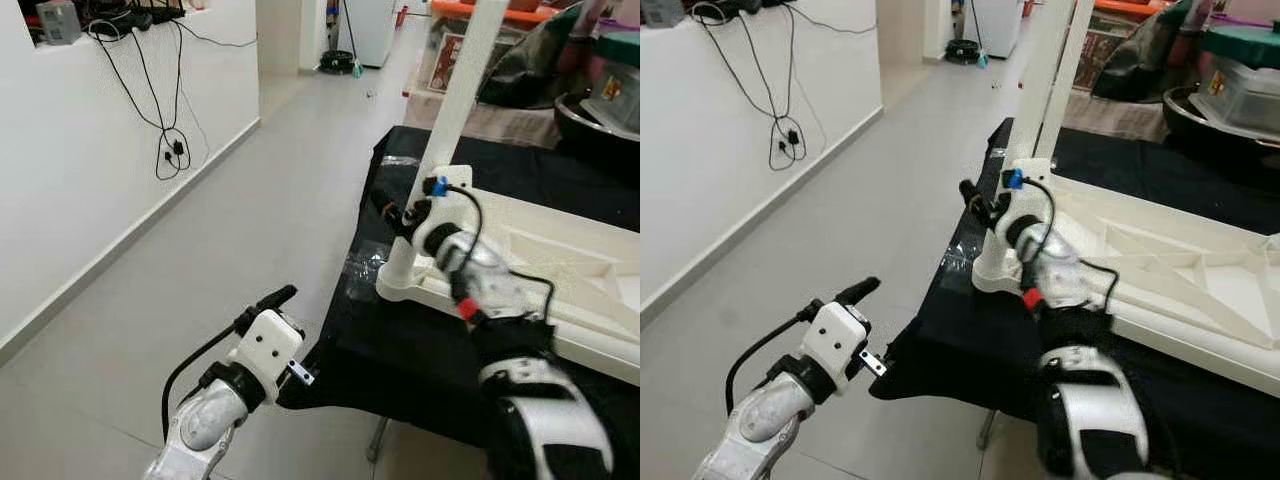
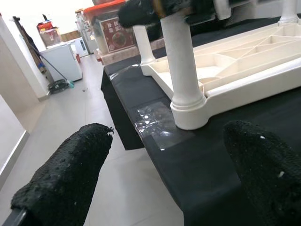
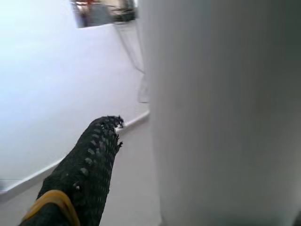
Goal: Building children table
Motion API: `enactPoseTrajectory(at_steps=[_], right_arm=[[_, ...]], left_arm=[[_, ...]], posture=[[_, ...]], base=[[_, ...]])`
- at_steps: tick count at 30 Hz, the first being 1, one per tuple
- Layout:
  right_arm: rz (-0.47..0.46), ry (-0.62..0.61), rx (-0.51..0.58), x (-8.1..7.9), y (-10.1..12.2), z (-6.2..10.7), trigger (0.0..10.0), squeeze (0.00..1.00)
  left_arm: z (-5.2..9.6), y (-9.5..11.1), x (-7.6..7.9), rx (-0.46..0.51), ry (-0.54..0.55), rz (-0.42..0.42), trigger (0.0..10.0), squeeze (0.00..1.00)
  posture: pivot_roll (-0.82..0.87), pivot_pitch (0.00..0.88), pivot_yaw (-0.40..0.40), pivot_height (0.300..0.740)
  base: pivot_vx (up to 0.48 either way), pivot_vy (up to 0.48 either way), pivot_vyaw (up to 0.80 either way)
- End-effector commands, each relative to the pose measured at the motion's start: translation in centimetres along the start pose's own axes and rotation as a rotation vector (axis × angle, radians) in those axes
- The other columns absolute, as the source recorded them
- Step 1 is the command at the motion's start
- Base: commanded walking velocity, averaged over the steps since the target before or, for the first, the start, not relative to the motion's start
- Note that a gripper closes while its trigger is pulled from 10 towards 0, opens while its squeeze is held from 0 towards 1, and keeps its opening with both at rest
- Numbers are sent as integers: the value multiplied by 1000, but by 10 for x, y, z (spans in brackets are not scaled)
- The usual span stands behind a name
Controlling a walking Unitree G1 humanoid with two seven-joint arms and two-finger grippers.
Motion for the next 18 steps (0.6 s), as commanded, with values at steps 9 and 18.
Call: enactPoseTrajectory(at_steps=[9,18], right_arm=[[-19,318,-116,-50,-28,-16,0,0],[-14,-694,57,69,-30,27,0,0]], left_arm=[[0,-1,-1,14,2,6,10000,0],[-1,-2,1,15,-1,9,10000,0]], posture=[[125,0,-84,740],[105,0,-72,740]], base=[[0,0,0],[0,0,0]])
Point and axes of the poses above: a point about 5 cm out from each wrist's last joint towards the gripper, its own z axis pointing back from the gripper into the wrist, its own y axis along the axis of the wrist's last joint, x = y × z, the point moved 6 cm from there along -z, pointing out of the wrist towards the gripper, and after that the axes turned 11 degrees about -z, right-handed, at the moved point
